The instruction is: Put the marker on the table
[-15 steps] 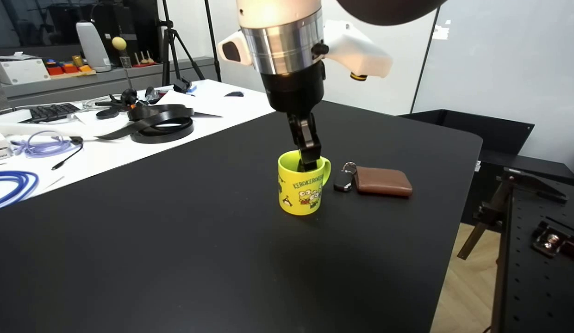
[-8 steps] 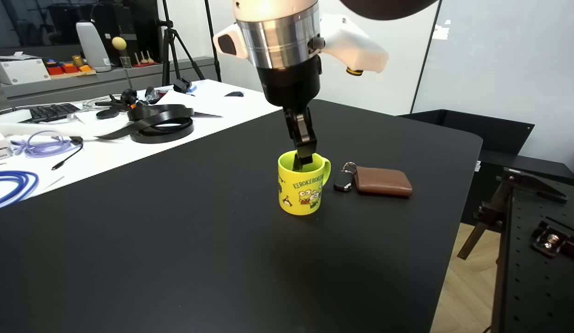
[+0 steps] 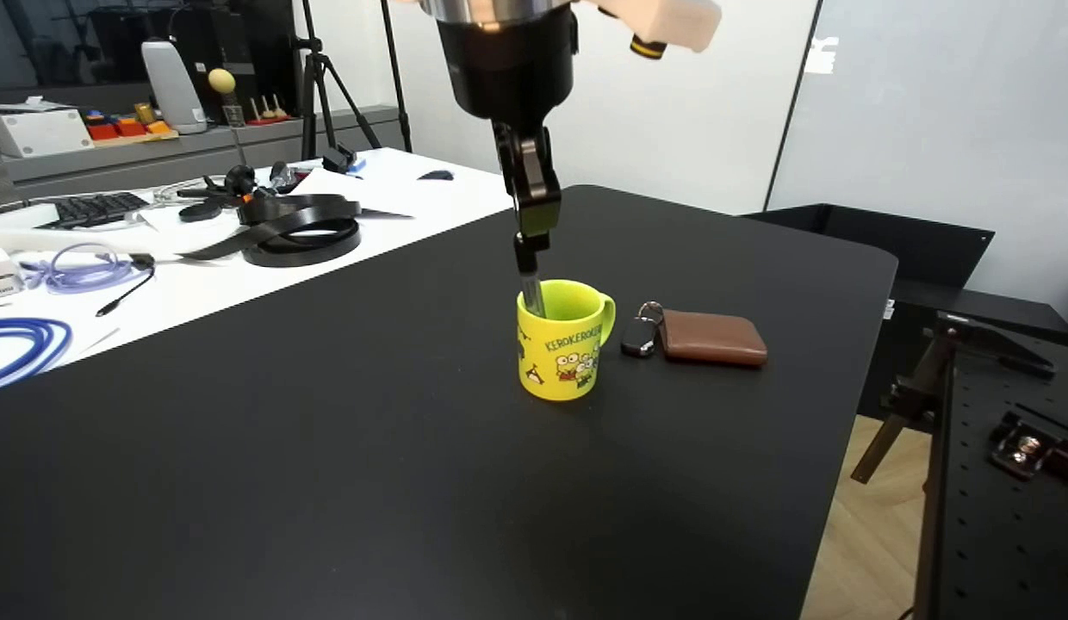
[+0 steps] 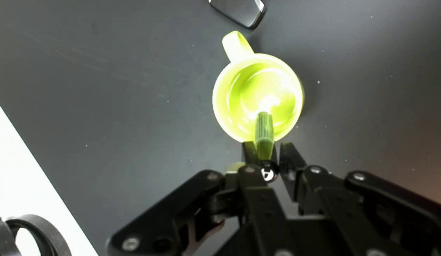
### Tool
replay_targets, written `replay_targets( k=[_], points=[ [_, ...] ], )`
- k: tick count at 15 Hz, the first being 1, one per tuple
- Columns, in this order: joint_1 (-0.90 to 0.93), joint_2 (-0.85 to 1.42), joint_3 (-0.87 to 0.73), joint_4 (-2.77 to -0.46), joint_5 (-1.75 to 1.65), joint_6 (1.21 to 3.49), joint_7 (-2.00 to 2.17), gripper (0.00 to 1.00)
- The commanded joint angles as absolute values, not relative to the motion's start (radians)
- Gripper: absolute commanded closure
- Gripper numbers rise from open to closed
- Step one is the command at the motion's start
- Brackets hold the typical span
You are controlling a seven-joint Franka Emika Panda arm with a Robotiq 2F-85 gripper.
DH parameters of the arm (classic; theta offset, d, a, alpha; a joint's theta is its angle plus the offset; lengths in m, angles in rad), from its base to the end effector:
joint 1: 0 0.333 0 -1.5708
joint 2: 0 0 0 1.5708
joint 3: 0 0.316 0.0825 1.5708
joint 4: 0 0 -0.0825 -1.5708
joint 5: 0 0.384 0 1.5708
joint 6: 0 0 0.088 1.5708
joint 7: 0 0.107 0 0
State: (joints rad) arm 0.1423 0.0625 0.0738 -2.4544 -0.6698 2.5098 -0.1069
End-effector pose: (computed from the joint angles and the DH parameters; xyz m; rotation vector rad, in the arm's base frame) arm 0.4672 0.1078 0.2715 2.4997 1.1639 0.0218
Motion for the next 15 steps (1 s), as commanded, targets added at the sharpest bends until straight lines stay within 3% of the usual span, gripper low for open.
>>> replay_targets(
  k=[1,8,15],
  points=[
    [0.154,-0.034,0.107,-2.472,-0.693,2.463,-0.062,0.94],
    [0.164,-0.129,0.164,-2.459,-0.665,2.406,-0.071,0.94],
    [0.139,-0.042,0.148,-2.442,-0.593,2.400,-0.107,0.94]
  ],
)
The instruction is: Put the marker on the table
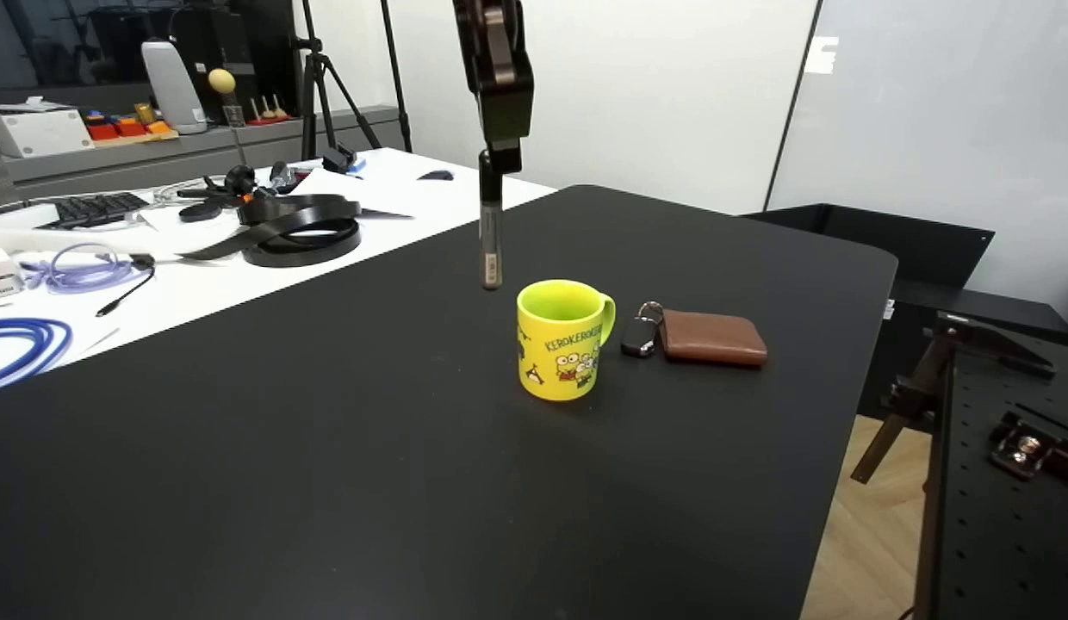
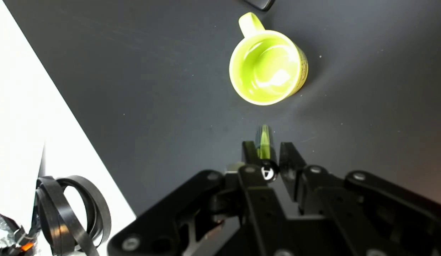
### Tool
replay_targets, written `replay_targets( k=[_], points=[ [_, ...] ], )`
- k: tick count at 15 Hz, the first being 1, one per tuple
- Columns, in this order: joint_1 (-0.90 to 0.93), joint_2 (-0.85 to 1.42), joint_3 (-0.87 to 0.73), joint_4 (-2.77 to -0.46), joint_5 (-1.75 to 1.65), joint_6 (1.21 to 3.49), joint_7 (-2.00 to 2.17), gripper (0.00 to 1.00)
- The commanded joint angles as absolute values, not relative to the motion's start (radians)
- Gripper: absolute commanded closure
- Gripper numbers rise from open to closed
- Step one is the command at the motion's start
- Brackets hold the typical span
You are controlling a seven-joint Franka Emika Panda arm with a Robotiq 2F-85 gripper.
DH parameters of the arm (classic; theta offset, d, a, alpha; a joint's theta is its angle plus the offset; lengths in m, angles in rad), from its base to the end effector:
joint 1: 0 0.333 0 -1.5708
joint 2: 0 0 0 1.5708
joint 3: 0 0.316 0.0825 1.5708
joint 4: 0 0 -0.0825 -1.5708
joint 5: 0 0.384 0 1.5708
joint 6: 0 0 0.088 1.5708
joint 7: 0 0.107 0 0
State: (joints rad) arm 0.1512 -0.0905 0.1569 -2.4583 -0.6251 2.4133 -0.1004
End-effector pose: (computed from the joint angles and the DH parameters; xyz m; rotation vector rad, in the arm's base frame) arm 0.4532 0.1406 0.3355 2.4552 1.1456 0.1160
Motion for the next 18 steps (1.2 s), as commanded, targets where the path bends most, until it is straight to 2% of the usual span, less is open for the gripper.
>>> replay_targets(
  k=[1,18],
  points=[
    [0.134,-0.016,0.143,-2.436,-0.580,2.400,-0.114,0.94],
    [0.117,0.237,0.120,-2.323,-0.423,2.343,-0.259,0.94]
  ],
)
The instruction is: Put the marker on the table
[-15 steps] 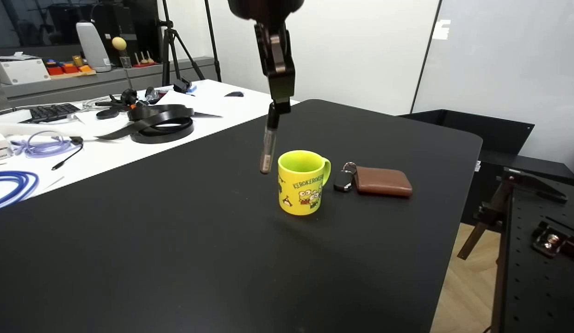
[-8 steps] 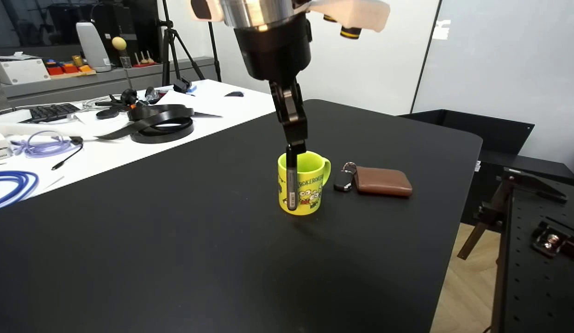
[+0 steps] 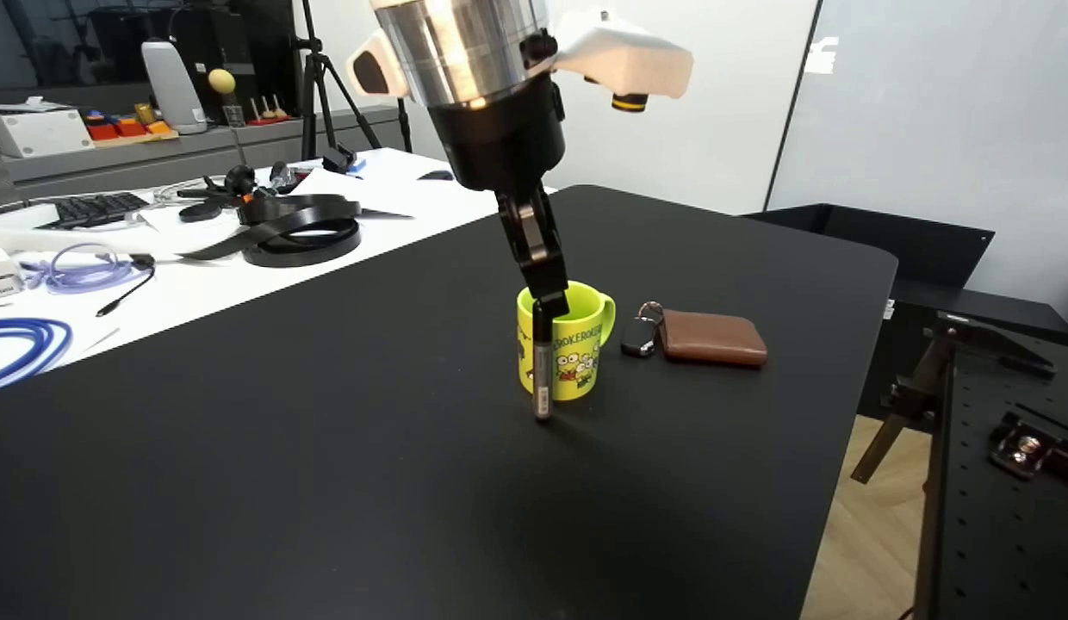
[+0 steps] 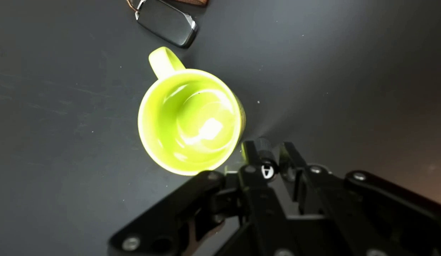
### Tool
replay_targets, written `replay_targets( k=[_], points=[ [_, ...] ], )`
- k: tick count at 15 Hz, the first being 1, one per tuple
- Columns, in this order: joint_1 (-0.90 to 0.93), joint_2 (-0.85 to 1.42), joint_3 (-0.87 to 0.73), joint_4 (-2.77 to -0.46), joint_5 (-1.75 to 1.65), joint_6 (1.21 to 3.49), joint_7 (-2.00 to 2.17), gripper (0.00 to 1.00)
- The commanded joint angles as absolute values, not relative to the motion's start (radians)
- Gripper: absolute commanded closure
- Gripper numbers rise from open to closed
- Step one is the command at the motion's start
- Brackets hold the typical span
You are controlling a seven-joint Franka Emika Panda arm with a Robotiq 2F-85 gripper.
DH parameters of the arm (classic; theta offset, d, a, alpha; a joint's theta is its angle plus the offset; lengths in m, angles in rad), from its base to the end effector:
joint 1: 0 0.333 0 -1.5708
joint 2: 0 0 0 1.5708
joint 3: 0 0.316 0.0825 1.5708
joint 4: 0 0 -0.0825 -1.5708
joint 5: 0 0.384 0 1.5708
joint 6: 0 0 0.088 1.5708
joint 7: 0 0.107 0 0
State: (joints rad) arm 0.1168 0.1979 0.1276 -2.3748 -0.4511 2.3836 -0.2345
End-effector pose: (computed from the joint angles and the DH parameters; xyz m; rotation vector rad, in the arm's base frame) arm 0.4729 0.1151 0.2271 2.6289 1.1695 -0.2579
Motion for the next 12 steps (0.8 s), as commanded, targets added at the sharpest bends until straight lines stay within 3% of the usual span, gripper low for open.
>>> replay_targets(
  k=[1,2,9,12],
  points=[
    [0.117,0.248,0.117,-2.313,-0.420,2.330,-0.260,0.53],
    [0.118,0.256,0.115,-2.305,-0.421,2.323,-0.257,0.52],
    [0.116,0.280,0.112,-2.276,-0.414,2.296,-0.270,0.05],
    [0.119,0.269,0.111,-2.280,-0.421,2.300,-0.264,0.00]
  ],
)
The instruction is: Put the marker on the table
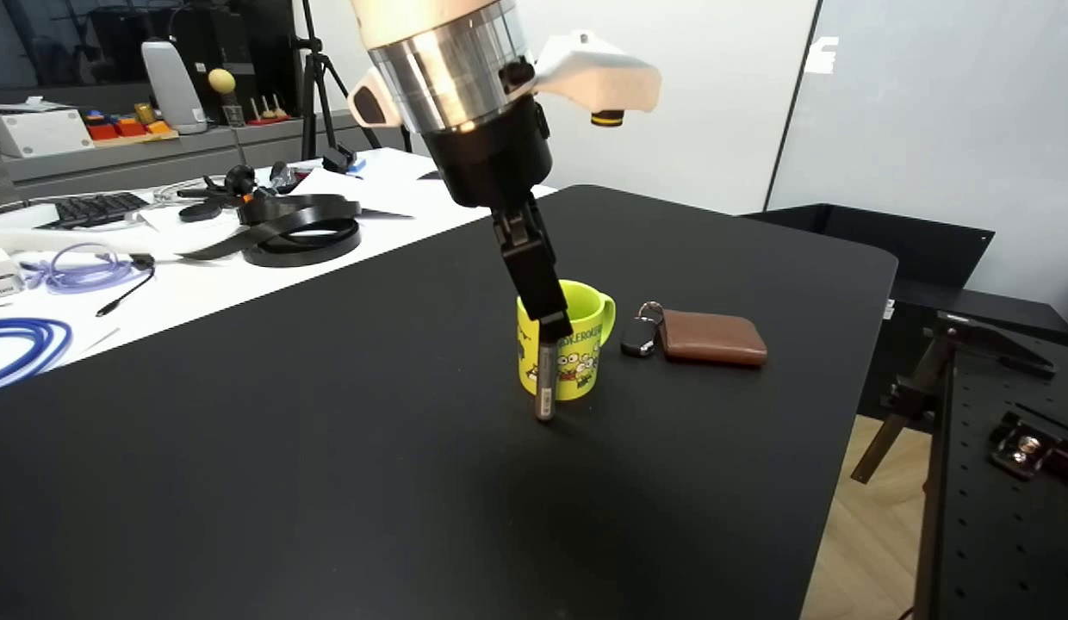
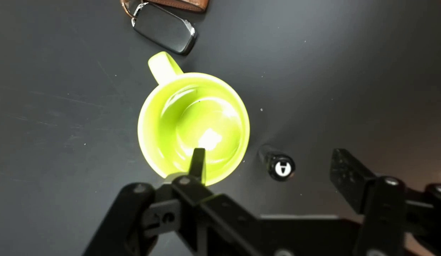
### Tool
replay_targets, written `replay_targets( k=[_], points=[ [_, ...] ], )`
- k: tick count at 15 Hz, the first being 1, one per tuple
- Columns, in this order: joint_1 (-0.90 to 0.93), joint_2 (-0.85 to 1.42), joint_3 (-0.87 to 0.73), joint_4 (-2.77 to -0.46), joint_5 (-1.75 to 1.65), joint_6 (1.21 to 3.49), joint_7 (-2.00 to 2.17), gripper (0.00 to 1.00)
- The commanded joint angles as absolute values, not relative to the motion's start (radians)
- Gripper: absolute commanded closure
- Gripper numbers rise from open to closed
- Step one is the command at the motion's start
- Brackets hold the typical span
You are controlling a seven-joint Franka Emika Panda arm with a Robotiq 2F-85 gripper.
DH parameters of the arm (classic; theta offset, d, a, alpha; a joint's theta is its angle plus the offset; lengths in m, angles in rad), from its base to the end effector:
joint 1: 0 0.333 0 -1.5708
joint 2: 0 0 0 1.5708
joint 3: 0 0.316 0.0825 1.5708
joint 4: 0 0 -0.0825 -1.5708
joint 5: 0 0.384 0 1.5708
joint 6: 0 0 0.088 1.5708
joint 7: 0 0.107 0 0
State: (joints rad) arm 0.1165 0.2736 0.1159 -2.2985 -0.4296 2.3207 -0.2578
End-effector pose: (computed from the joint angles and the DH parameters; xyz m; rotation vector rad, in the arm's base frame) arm 0.4895 0.1097 0.2121 2.6394 1.1524 -0.3532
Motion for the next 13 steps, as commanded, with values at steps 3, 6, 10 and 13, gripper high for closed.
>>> replay_targets(
  k=[3,6,10,13],
  points=[
    [0.118,0.268,0.112,-2.284,-0.416,2.298,-0.266,0.00],
    [0.112,0.269,0.121,-2.293,-0.387,2.303,-0.292,0.00],
    [0.111,0.261,0.137,-2.307,-0.333,2.313,-0.332,0.00],
    [0.110,0.250,0.134,-2.307,-0.314,2.312,-0.332,0.00]
  ],
)
